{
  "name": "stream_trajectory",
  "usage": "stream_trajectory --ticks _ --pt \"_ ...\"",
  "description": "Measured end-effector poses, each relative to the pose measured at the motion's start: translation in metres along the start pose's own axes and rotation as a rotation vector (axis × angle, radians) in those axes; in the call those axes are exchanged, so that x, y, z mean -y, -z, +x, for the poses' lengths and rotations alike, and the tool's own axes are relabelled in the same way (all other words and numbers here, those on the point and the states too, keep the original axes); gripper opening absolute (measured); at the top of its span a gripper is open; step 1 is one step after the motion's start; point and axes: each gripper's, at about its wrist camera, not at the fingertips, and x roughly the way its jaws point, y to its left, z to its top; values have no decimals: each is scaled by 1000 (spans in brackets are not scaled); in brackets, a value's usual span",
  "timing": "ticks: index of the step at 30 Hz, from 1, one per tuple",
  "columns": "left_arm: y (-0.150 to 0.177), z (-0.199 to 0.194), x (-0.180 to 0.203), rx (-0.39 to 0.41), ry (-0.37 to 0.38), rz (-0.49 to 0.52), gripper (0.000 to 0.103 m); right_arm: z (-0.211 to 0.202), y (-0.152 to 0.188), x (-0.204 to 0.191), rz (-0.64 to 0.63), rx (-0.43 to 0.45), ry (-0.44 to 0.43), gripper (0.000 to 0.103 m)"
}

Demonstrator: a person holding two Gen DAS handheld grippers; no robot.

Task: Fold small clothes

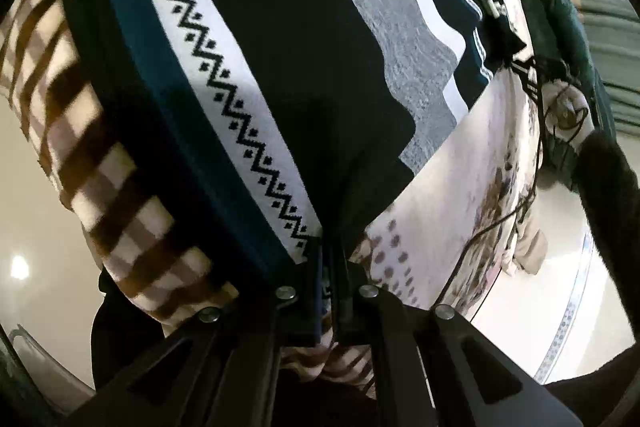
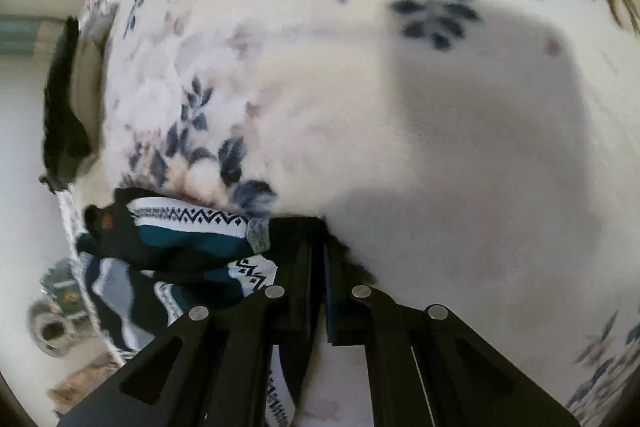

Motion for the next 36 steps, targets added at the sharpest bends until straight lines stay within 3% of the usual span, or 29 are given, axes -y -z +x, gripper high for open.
stream_trajectory --ticks 3,5,6,7,9,12,15,18,19,20,21,22,27,30,33,35,36 --pt "-4 -5 10 -21 -5 7 4 -6 1 -9 -66 -51 36 6" --pt "-5 -15 14 -26 -43 10 13 -19 8 -3 -71 -106 14 17" --pt "-5 -21 17 -19 -54 25 26 -24 13 -5 -77 -129 4 29" --pt "-6 -31 22 -8 -87 45 51 -33 21 -7 -85 -133 -4 40" --pt "-11 -48 26 16 -96 61 68 -47 36 -15 -97 -114 -36 42" --pt "-24 -70 30 65 -109 77 68 -61 57 -25 -87 -107 -161 42" --pt "-47 -79 33 116 -133 82 68 -45 71 -33 -50 -138 -277 52" --pt "-78 -74 40 168 -128 71 68 -15 79 -46 -20 -175 -307 52" --pt "-99 -68 47 185 -94 57 68 -7 83 -50 -15 -168 -315 52" --pt "-116 -64 53 198 -72 50 68 -6 86 -52 -19 -143 -313 47" --pt "-140 -58 65 218 -36 50 68 -7 90 -56 -31 -103 -296 15" --pt "-154 -55 73 230 -12 57 68 -10 93 -58 -36 -72 -284 3" --pt "-261 -36 139 314 76 144 68 -47 104 -48 31 18 -345 3" --pt "-304 -32 153 344 82 153 68 -56 111 -35 34 -20 -313 3" --pt "-342 -29 156 375 65 136 68 -42 112 -18 20 -150 -202 7" --pt "-363 -29 156 396 56 123 68 -41 105 -12 -3 -184 -117 25" --pt "-371 -29 156 407 43 120 68 -45 100 -12 -11 -171 -97 44"
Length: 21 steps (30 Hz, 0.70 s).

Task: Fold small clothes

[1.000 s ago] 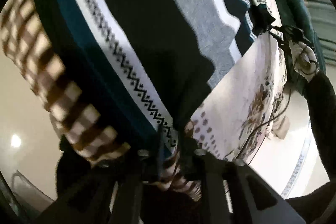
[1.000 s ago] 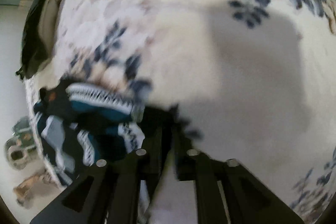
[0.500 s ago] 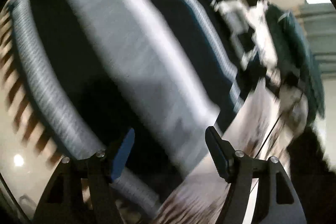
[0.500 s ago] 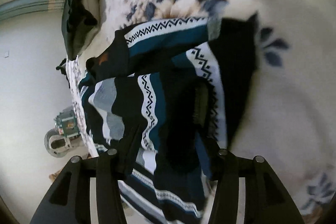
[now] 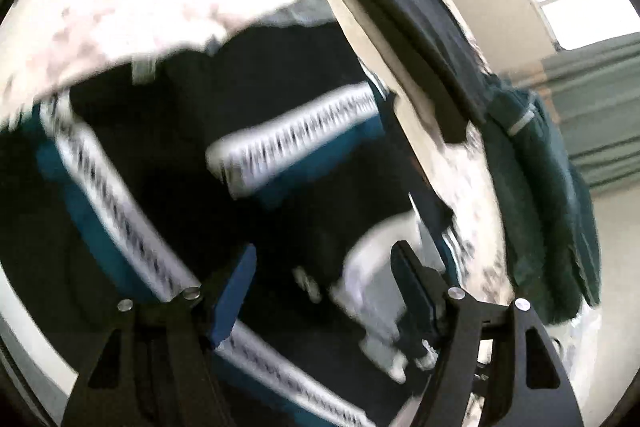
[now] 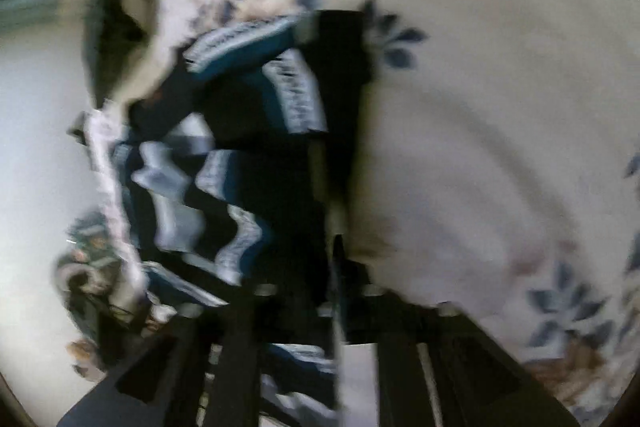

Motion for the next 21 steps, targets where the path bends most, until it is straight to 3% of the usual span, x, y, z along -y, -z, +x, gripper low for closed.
stream_trajectory --ticks 4,6,9,13,14,15,17,19,21 --pt "-32 10 1 29 -58 56 68 -33 -25 -36 -142 122 -18 50" --pt "-42 21 3 23 -109 88 68 -29 -39 -66 -257 113 -41 50" --pt "-49 41 -10 -15 -192 124 68 4 -59 -118 -429 -10 -67 50" --pt "-44 46 -15 -23 -192 149 68 65 -69 -153 -533 -178 -8 49" --pt "-45 46 -14 -21 -189 150 68 74 -67 -157 -557 -192 1 43" --pt "-45 46 -15 -20 -184 149 68 79 -64 -160 -585 -181 23 4" --pt "-45 47 -18 -21 -169 138 68 72 -64 -161 -596 -97 73 2" --pt "-47 47 -18 -22 -161 135 68 59 -74 -154 -546 -32 68 2" --pt "-46 46 -15 -23 -160 144 68 59 -82 -147 -514 -57 51 3"
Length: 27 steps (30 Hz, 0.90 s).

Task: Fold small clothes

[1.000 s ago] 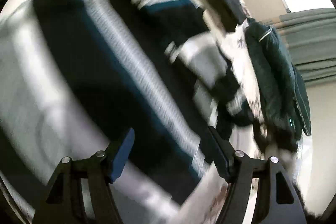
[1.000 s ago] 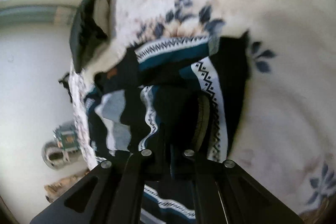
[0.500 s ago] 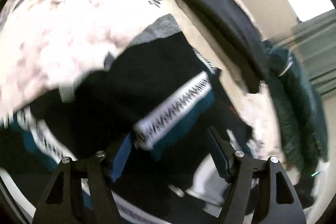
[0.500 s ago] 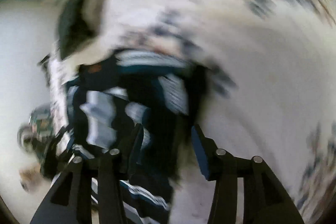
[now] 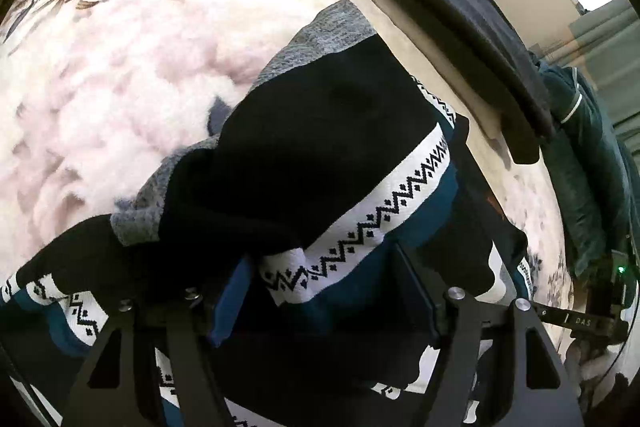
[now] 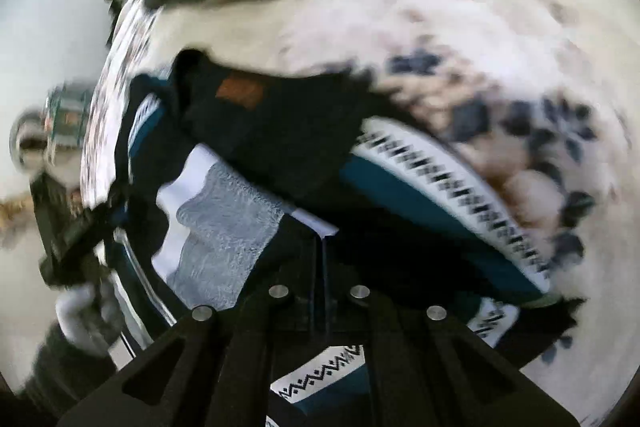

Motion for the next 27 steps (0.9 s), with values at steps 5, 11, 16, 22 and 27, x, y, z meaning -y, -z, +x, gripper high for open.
stream_trajectory --ticks 5,11,16,22,27 --pt "14 -36 7 58 -9 32 68 -28 12 29 122 0 -38 38" --pt "133 -111 25 -2 -70 203 68 -80 71 82 286 73 -131 47" --pt "276 -131 37 -294 -53 265 68 -84 125 121 373 24 -67 47" --pt "398 -122 59 -558 -44 361 68 -86 169 149 433 -30 -26 47" --pt "424 -89 61 -578 -165 473 68 -78 176 152 436 -37 -61 47"
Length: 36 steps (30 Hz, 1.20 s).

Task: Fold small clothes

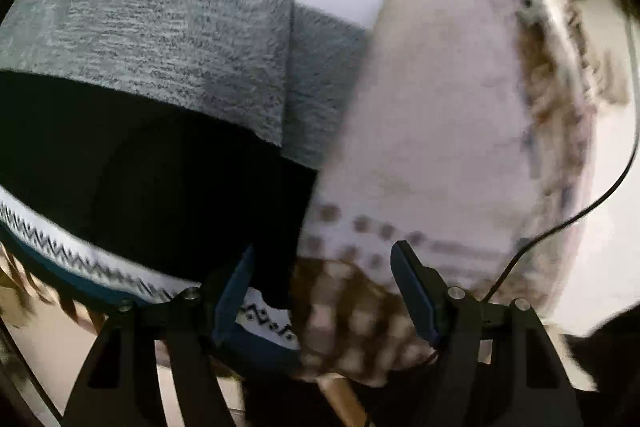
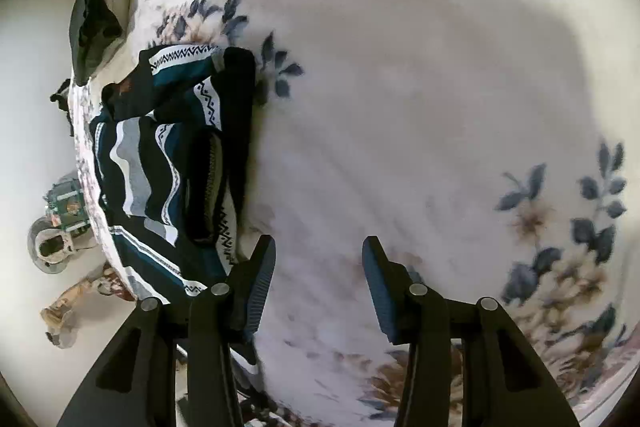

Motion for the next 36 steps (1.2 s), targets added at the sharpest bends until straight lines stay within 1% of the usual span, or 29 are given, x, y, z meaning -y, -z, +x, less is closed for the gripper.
stream_trajectory --ticks 2,3,4,5,6,7,8,10,12,13,14,15,16,17,18,21,22,25,27,29,30,31,32,35,36 --pt "-3 3 0 21 -18 15 64 6 -7 -9 0 11 -64 47" --pt "-4 1 1 47 -28 34 52 9 -12 -12 6 20 -102 47" --pt "-2 -4 3 84 -75 71 29 12 -19 -16 20 36 -151 47" --pt "-1 -5 3 91 -97 81 19 14 -27 -18 37 56 -194 48" --pt "0 -8 1 100 -96 84 10 16 -35 -19 57 78 -225 51" --pt "0 -13 -2 113 -81 80 8 18 -43 -19 83 103 -245 53" --pt "1 -18 -5 124 -72 77 7 23 -54 -18 112 127 -274 53" --pt "2 -31 -5 150 -67 88 7 36 -69 -14 167 121 -272 53" --pt "2 -44 -6 176 -63 86 7 53 -81 -8 231 95 -302 52" --pt "4 -56 -7 194 -48 69 6 56 -82 -8 252 108 -306 34" --pt "5 -65 -9 216 -36 62 6 57 -82 -11 259 120 -303 18" --pt "6 -80 -11 253 -20 48 6 56 -82 -17 247 123 -285 7" --pt "9 -92 -16 278 -5 36 6 51 -79 -26 221 144 -246 7" --pt "8 -104 -21 299 3 30 6 46 -77 -36 195 155 -231 7" --pt "8 -122 -25 336 6 24 6 38 -74 -46 181 164 -211 7" --pt "9 -157 -56 407 21 -5 6 11 -70 -81 146 191 -187 6" --pt "9 -173 -72 437 50 -45 6 0 -69 -98 122 200 -176 6" --pt "5 -200 -112 493 100 -123 6 -27 -65 -157 51 221 -138 6" --pt "3 -214 -135 526 108 -156 6 -38 -61 -200 6 240 -99 6" --pt "1 -225 -168 546 120 -187 6 -39 -60 -249 -29 263 -58 6" --pt "1 -230 -184 553 133 -203 6 -38 -61 -267 -29 268 -48 6" --pt "-2 -234 -209 554 154 -227 6 -34 -63 -289 -30 273 -38 6" --pt "-2 -235 -221 556 157 -241 6 -29 -64 -311 -34 284 -15 6" --pt "-12 -231 -281 551 201 -304 6 2 -78 -383 -63 300 51 6" --pt "-15 -227 -297 542 229 -326 6 16 -85 -406 -71 296 75 6"
